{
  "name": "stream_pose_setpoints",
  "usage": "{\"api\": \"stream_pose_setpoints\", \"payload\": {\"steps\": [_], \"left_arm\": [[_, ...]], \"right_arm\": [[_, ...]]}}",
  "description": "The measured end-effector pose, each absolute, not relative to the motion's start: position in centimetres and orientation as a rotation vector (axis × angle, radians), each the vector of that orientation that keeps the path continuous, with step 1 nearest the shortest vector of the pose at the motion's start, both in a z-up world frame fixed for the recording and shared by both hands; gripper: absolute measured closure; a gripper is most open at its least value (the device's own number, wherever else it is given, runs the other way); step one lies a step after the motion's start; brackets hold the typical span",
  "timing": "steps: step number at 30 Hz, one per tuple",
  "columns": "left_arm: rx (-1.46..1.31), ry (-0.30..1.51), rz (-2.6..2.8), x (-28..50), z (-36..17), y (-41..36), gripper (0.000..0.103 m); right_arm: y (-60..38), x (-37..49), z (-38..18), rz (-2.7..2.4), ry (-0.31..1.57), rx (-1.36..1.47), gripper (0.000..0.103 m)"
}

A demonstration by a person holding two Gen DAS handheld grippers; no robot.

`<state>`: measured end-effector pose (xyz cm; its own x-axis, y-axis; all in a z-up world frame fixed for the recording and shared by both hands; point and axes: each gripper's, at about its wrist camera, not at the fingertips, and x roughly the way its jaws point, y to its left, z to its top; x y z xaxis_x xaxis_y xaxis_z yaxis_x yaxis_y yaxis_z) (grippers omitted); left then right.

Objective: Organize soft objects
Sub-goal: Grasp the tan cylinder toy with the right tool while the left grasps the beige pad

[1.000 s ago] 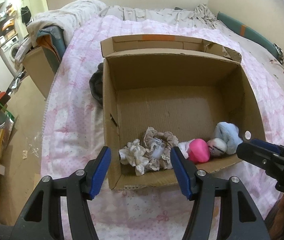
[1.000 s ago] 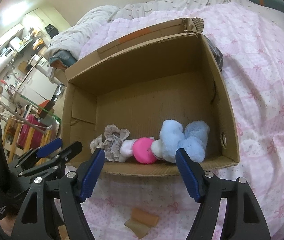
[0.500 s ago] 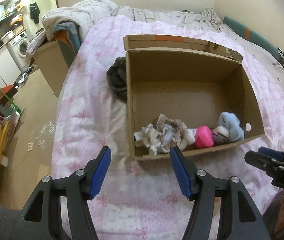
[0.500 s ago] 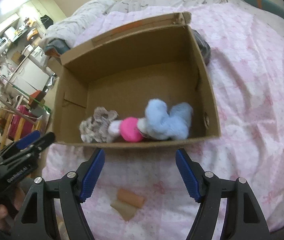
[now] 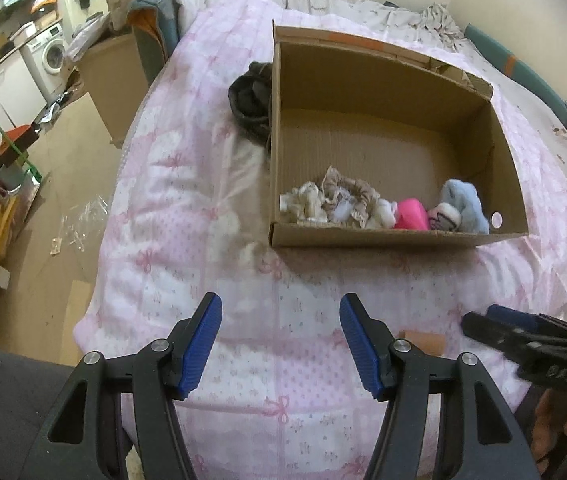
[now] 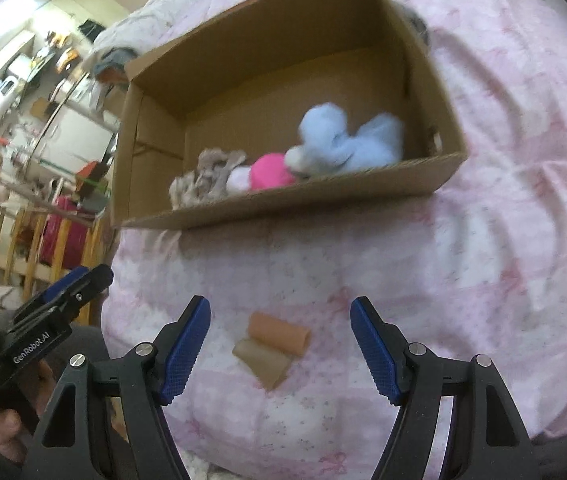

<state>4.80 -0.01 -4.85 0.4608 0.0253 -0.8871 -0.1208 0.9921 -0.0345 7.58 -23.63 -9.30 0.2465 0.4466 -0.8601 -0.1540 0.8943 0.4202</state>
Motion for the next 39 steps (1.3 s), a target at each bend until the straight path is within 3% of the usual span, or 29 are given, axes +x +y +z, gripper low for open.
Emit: {"api": "stream_pose_setpoints", "payload": {"steps": [4,6,7,10,12,14,16,28,36,37,39], "left_arm": [[-0.103,1.102,0.091,4.8,-5.3,-0.1,0.045],[-0.110,1.111,0.091,5.0,-5.5,-0.1,0.045],[-0.112,1.116,0.090,5.0,-5.7,-0.1,0.045],[-0.114,1.131,0.083,5.2,-6.1,-0.3,0.045],[-0.116,1.138,0.079,5.4,-6.3,-0.4,0.045],[-0.121,1.145,0.070,5.5,-6.6,-0.6,0.045],[-0.119,1.156,0.057,5.6,-6.9,-1.1,0.045],[-0.120,1.214,-0.076,5.9,-8.5,-4.0,0.045],[-0.040,1.351,-0.305,5.6,-11.9,-9.7,0.045],[-0.006,1.343,-0.306,5.5,-12.2,-10.4,0.049],[0.033,1.335,-0.301,5.4,-12.8,-11.1,0.069]], "right_arm": [[-21.6,7.6,-11.1,0.428,1.315,0.181,0.026],[-20.6,7.7,-11.9,0.438,1.342,0.139,0.033],[-20.2,7.6,-12.3,0.447,1.357,0.128,0.042],[-19.2,7.6,-13.5,0.447,1.394,0.080,0.050],[-18.9,7.6,-13.6,0.450,1.389,0.062,0.064],[-18.7,7.6,-13.3,0.460,1.376,0.068,0.088],[-18.9,7.5,-12.7,0.474,1.360,0.089,0.096],[-22.7,8.0,-8.7,0.429,1.226,0.191,0.097],[-25.9,8.1,-7.7,0.347,1.196,0.275,0.097],[-25.9,8.0,-7.7,0.346,1.194,0.276,0.097],[-26.0,7.9,-7.6,0.341,1.189,0.273,0.097]]}}
